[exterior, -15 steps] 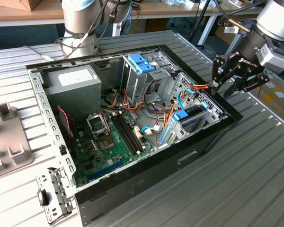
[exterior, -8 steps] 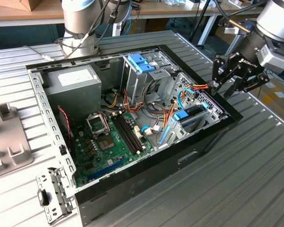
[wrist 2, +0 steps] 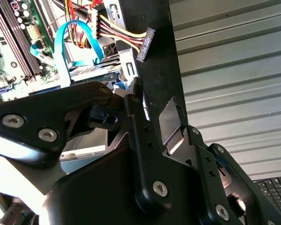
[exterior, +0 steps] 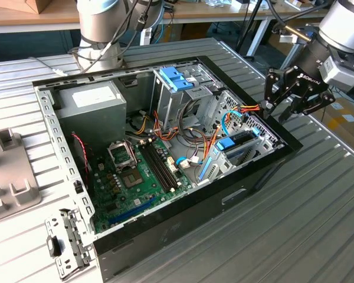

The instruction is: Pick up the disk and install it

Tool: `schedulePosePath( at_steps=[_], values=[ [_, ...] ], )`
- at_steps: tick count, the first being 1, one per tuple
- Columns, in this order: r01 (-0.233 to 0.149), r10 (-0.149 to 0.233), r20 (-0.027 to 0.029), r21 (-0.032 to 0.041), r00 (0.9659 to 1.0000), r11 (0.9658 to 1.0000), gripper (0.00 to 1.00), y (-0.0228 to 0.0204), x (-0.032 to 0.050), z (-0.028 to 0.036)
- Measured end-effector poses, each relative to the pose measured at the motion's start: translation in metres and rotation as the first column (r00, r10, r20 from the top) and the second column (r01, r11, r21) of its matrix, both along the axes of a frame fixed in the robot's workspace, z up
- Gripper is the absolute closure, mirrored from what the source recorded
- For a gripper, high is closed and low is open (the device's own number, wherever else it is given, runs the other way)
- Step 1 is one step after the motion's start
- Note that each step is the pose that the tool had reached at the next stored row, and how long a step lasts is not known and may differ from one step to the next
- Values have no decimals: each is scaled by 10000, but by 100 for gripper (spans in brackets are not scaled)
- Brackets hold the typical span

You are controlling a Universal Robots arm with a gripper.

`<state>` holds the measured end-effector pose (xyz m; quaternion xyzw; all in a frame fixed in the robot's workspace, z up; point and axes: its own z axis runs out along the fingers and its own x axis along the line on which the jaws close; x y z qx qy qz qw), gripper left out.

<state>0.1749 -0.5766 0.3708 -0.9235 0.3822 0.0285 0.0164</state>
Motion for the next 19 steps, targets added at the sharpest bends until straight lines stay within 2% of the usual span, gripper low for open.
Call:
schedulePosePath(
  at_steps=[4, 5, 8, 13, 16, 19],
  values=[
    [-79, 79, 0, 0, 10000, 10000, 58, 84, 1, -1],
    [-109, 109, -1, 0, 9999, 9999, 58, 125, 1, -2],
    [-225, 225, 0, -1, 9997, 9997, 58, 202, 0, -7],
    [-534, 534, -1, -1, 9986, 9986, 58, 270, 25, -30],
    [-541, 541, 0, -1, 9985, 9985, 58, 319, 44, -44],
    [-544, 544, -1, 1, 9985, 9985, 58, 342, 57, -75]
  ],
)
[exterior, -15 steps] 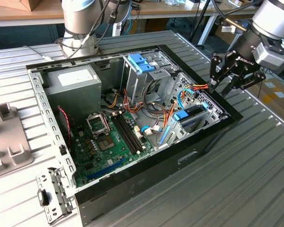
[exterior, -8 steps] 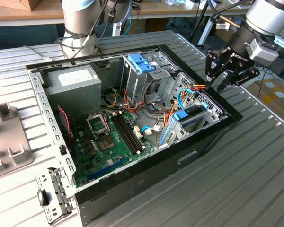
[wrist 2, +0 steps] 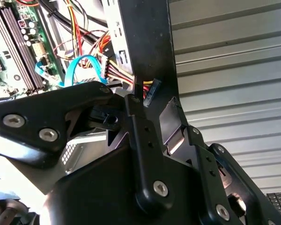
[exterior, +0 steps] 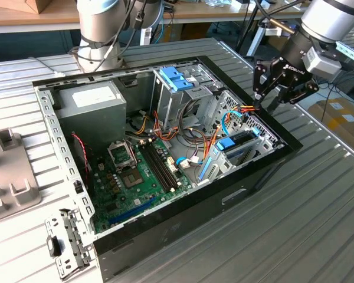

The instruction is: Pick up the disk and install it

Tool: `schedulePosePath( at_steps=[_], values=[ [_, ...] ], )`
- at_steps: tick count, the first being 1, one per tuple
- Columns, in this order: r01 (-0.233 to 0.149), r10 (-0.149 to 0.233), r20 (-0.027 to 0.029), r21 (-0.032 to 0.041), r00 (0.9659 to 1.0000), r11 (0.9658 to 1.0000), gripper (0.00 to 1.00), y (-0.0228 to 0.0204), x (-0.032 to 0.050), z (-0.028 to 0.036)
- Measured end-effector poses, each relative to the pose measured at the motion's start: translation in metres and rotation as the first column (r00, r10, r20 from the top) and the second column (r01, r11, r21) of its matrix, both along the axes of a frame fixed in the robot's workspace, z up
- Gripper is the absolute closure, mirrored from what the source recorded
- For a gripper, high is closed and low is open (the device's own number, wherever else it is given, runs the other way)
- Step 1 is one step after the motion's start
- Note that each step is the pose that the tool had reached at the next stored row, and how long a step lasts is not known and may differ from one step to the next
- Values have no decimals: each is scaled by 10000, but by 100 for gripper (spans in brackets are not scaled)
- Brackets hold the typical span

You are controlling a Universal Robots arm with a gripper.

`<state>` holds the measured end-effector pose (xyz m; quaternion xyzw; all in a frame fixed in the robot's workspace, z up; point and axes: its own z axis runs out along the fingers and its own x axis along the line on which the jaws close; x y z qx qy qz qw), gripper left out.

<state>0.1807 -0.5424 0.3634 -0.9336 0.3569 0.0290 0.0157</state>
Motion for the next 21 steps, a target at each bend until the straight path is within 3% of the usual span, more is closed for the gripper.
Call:
schedulePosePath(
  at_steps=[8, 9, 11, 14, 21],
  values=[
    [-13, 13, 0, -2, 10000, 10000, 58, 3, 19, -11],
    [-14, 14, 0, -1, 10000, 10000, 59, 3, 19, -11],
    [-14, 14, 0, -2, 10000, 10000, 73, 2, 20, -11],
    [-15, 15, 0, -5, 10000, 10000, 81, 2, 20, -9],
    [-16, 16, 0, -2, 10000, 10000, 81, 3, 22, -11]
  ],
)
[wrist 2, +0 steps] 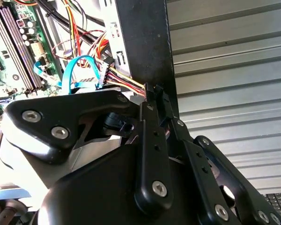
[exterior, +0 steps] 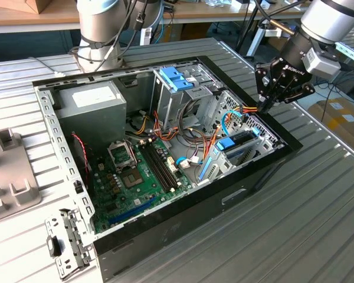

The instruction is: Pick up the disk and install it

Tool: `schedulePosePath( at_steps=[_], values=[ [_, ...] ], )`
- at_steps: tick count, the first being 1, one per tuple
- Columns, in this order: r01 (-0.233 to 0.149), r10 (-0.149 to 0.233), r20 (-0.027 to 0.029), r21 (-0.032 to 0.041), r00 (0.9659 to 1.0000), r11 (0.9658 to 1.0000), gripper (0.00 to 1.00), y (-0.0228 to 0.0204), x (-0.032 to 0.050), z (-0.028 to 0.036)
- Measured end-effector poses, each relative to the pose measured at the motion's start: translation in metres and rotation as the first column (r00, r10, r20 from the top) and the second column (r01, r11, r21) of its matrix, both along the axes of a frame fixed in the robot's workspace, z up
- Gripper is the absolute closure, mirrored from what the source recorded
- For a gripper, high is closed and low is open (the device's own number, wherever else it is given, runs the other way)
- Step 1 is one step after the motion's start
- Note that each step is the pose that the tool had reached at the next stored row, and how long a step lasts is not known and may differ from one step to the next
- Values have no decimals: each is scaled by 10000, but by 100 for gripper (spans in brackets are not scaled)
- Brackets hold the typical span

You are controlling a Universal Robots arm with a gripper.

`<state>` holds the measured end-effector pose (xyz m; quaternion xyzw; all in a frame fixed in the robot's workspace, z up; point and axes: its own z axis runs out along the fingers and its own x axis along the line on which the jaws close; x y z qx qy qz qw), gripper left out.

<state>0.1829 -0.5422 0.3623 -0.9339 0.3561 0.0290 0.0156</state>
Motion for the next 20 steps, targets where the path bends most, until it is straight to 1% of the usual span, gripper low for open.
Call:
schedulePosePath(
  at_steps=[7, 10, 11, 14, 17, 18, 19, 20],
  values=[
    [0, 0, 0, 4, 10000, 10000, 81, 0, 1, 3],
    [-1, 1, 0, 8, 10000, 10000, 81, 0, 1, 30],
    [-1, 1, -1, 14, 10000, 10000, 81, 0, 1, 48],
    [-2, 2, 0, 37, 10000, 10000, 81, 0, 1, 76],
    [0, 0, 0, 60, 10000, 10000, 81, 0, -11, 82],
    [-1, 1, 0, 75, 10000, 10000, 81, 0, -20, 82],
    [1, -1, 0, 119, 10000, 9999, 81, 3, -45, 83],
    [2, -2, 0, 141, 10000, 9999, 82, 5, -57, 82]
  ],
)
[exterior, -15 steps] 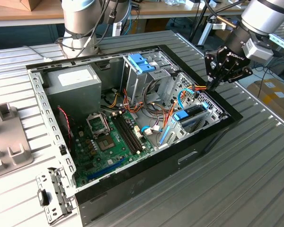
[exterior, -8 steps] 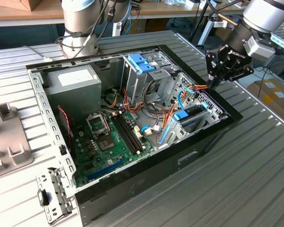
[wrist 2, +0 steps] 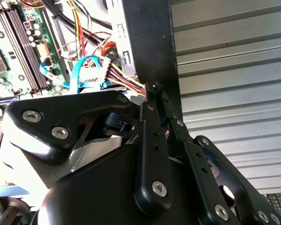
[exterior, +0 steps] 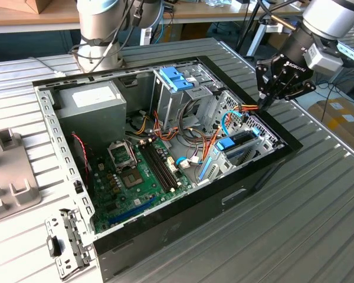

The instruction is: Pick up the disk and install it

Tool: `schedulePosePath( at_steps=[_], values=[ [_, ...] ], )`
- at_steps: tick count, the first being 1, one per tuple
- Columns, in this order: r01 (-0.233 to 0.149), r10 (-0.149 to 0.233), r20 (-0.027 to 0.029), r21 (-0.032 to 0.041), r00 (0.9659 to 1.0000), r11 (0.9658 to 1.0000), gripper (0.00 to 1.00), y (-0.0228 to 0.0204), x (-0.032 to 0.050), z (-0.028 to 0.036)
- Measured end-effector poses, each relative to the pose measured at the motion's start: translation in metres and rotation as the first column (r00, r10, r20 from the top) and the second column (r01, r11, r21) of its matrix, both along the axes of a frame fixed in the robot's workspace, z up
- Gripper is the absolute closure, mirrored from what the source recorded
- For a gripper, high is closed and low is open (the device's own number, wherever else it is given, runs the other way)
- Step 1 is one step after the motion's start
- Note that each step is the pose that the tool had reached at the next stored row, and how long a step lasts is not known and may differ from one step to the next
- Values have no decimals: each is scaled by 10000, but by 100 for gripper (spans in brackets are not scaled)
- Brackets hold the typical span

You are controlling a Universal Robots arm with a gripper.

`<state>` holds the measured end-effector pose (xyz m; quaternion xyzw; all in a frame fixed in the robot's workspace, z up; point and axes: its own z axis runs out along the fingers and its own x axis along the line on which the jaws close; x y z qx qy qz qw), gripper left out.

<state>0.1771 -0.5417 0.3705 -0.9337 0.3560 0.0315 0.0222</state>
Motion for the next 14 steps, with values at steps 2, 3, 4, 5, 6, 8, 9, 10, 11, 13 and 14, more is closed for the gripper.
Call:
schedulePosePath(
  at_steps=[2, 3, 4, 5, 6, 8, 9, 10, 11, 13, 14],
  values=[
    [6, -6, 0, 65, 10000, 10000, 83, 1, -38, 1],
    [8, -8, 0, 90, 10000, 10000, 83, 1, -53, 0],
    [10, -10, 0, 112, 10000, 9999, 83, 1, -67, 1],
    [12, -12, 0, 137, 10000, 9999, 83, 2, -83, 0],
    [13, -13, 0, 157, 10000, 9999, 83, 2, -101, -1],
    [15, -15, 0, 189, 10000, 9998, 83, 1, -151, 1],
    [15, -15, 0, 195, 10000, 9998, 83, -2, -164, 0],
    [14, -14, 0, 201, 10000, 9998, 83, -10, -185, 0],
    [15, -15, 0, 204, 10000, 9998, 83, -19, -203, 0],
    [15, -15, 0, 206, 10000, 9998, 83, -34, -228, 0],
    [15, -15, 0, 206, 10000, 9998, 83, -42, -240, 0]
  ],
)
